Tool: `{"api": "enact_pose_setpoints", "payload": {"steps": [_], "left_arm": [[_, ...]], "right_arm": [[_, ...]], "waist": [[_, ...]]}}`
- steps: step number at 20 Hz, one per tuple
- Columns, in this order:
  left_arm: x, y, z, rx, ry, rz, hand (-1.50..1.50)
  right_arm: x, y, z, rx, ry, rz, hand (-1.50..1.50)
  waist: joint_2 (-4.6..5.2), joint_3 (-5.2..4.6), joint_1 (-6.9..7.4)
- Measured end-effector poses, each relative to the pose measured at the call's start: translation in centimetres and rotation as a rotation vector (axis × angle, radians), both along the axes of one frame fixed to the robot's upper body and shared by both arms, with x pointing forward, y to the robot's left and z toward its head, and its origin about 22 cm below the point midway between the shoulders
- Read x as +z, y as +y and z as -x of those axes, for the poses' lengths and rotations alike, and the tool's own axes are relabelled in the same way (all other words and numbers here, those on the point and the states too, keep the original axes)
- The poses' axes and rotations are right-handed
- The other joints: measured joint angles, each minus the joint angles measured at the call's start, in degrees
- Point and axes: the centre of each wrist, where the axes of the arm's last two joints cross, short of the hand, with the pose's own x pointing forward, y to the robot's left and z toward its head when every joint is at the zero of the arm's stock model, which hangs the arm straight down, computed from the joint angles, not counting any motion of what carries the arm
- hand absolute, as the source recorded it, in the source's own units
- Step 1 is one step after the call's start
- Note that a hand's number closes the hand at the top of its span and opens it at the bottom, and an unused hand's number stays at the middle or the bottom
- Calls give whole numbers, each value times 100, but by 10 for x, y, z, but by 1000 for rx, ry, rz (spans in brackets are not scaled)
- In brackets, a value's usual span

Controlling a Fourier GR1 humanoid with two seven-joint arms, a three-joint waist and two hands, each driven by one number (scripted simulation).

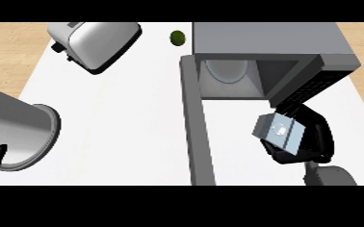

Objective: Pick up the milk, place it into the microwave and close the microwave

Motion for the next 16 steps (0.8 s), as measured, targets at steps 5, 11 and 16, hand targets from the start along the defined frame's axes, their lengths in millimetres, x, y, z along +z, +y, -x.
{"api": "enact_pose_setpoints", "payload": {"steps": [5, 11, 16], "left_arm": [[5, 8, 1, 2, 10, 1, -150], [3, 15, 4, 9, 20, -8, -150], [-3, 21, -2, 16, 18, -11, -150]], "right_arm": [[23, 32, -23, -16, -2, 69, 150], [45, 55, -61, -47, 20, 134, 150], [51, 60, -89, -73, 19, 167, 150]], "waist": [[2, 0, 9], [10, 0, 41], [-41, 21, -22]]}}
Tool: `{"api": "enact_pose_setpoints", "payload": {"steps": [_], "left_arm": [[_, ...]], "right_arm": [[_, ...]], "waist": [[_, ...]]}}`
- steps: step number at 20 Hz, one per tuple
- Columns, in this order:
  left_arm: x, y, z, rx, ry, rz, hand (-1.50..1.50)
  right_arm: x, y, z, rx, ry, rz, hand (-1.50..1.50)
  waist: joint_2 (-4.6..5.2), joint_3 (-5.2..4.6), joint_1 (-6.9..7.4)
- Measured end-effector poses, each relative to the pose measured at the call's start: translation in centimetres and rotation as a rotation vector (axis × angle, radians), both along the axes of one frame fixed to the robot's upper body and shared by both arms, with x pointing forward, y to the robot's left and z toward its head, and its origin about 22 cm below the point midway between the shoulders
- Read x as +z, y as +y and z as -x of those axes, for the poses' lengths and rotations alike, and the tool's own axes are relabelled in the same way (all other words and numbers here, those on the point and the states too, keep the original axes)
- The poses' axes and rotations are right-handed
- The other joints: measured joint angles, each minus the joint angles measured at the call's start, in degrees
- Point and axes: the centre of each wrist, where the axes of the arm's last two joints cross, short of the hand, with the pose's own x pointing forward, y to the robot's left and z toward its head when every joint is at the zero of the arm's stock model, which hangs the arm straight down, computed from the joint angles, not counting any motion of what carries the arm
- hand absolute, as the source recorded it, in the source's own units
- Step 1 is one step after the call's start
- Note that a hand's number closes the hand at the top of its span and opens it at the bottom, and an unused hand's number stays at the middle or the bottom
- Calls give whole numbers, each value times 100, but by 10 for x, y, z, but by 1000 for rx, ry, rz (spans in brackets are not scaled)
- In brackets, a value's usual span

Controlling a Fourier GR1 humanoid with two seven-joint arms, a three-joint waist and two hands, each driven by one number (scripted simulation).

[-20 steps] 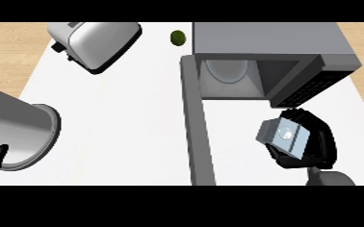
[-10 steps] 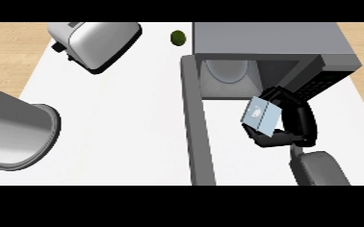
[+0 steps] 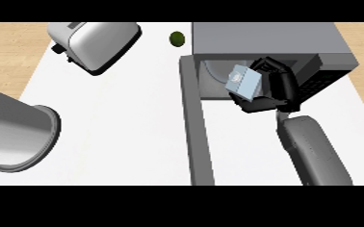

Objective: Pick up the milk, place it into the microwave and close the microwave

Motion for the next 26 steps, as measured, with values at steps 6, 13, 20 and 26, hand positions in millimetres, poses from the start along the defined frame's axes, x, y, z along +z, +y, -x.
{"api": "enact_pose_setpoints", "payload": {"steps": [6, 13, 20, 26], "left_arm": [[1, 8, -6, -17, -3, -2, -150], [1, 4, -14, -63, -13, 6, -150], [2, 0, -25, -105, -26, 7, -150], [4, -3, -34, -139, -36, -2, -150]], "right_arm": [[-3, -1, -13, -17, -59, 5, 150], [-9, -7, -16, -58, -145, 45, 150], [-12, -15, -13, -120, -235, 89, 150], [-15, -24, -9, -190, -298, 100, 150]], "waist": [[-71, 45, -28], [-89, 59, 78], [-71, 82, 231], [-40, 67, 412]]}}
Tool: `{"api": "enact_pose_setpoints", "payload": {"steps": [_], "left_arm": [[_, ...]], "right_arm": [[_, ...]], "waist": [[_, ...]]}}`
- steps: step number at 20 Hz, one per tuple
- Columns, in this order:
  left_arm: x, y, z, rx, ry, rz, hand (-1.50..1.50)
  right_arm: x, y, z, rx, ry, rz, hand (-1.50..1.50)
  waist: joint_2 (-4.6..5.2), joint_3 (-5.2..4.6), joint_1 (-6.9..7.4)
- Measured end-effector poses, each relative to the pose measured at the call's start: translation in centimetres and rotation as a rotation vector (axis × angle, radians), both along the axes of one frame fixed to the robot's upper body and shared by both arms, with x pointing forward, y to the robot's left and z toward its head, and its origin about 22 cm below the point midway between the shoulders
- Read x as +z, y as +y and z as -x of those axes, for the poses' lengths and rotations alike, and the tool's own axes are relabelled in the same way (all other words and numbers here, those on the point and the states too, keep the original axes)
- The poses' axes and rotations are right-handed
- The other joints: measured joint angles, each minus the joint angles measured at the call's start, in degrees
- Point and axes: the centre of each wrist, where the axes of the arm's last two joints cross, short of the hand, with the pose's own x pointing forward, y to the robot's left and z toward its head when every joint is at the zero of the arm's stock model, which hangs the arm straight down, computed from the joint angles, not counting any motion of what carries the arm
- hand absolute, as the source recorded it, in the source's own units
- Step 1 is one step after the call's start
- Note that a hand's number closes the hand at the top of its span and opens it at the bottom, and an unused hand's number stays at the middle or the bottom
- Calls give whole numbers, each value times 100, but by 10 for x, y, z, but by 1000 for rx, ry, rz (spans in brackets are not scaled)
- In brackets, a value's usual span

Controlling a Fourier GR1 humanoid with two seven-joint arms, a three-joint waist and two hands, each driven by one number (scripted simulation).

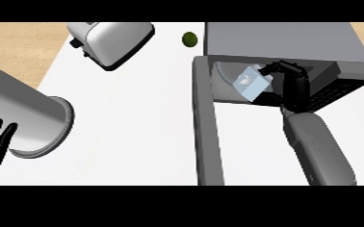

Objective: Pick up the milk, place it into the microwave and close the microwave

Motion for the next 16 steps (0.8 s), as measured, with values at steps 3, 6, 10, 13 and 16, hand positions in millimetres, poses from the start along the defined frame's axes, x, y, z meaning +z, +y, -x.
{"api": "enact_pose_setpoints", "payload": {"steps": [3, 6, 10, 13, 16], "left_arm": [[1, -1, -3, -9, -3, -9, -150], [2, -1, -5, -16, -2, -30, -150], [5, -3, -10, -23, -3, -58, -150], [8, -5, -13, -29, -11, -75, -150], [10, -7, -16, -37, -14, -88, -150]], "right_arm": [[-2, -2, 3, -61, -33, -13, 150], [-3, -5, 6, -129, -68, -9, 150], [-4, -13, 12, -204, -122, 85, -150], [-7, -20, 17, -244, -153, 160, -150], [-7, -24, 20, -274, -169, 195, -150]], "waist": [[19, -21, 101], [42, -49, 199], [95, -84, 309], [123, -95, 398], [143, -98, 469]]}}
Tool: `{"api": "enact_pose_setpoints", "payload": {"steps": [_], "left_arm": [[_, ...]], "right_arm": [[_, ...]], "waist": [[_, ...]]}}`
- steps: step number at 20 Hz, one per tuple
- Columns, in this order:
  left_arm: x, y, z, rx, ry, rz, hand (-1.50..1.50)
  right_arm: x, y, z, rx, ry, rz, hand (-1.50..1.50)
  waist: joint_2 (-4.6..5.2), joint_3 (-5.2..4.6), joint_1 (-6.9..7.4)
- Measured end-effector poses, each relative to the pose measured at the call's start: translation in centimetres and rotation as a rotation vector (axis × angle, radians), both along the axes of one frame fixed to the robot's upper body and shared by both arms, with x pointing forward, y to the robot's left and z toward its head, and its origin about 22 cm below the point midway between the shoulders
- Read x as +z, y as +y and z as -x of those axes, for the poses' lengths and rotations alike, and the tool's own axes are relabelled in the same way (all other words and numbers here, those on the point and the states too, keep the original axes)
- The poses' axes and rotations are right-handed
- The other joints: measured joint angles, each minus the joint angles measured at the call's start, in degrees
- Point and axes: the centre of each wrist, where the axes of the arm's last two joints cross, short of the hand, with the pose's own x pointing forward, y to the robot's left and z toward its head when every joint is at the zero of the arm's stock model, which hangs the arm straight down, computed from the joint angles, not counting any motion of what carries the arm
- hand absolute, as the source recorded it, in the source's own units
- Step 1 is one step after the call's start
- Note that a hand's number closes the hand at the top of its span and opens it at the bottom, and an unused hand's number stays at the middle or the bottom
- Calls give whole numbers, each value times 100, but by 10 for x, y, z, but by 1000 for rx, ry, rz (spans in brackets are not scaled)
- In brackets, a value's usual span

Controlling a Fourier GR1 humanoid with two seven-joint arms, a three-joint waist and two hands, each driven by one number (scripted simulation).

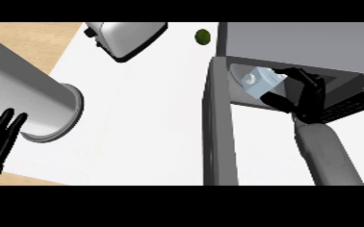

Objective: Pick up the milk, place it into the microwave and close the microwave

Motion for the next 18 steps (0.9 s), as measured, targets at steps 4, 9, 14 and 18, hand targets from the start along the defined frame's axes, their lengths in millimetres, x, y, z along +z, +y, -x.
{"api": "enact_pose_setpoints", "payload": {"steps": [4, 9, 14, 18], "left_arm": [[1, -3, -4, -13, 0, -12, -150], [0, -9, -11, -46, -1, -17, -150], [0, -15, -16, -68, -3, -24, -150], [0, -20, -20, -84, -1, -28, -150]], "right_arm": [[-4, -4, 6, -32, -5, 34, -150], [-12, 2, 11, -13, 19, -13, -150], [-20, 19, 10, 32, 61, -48, -150], [-22, 27, 5, 41, 91, -71, -150]], "waist": [[39, -28, 102], [83, -8, 204], [123, 15, 301], [122, 9, 311]]}}
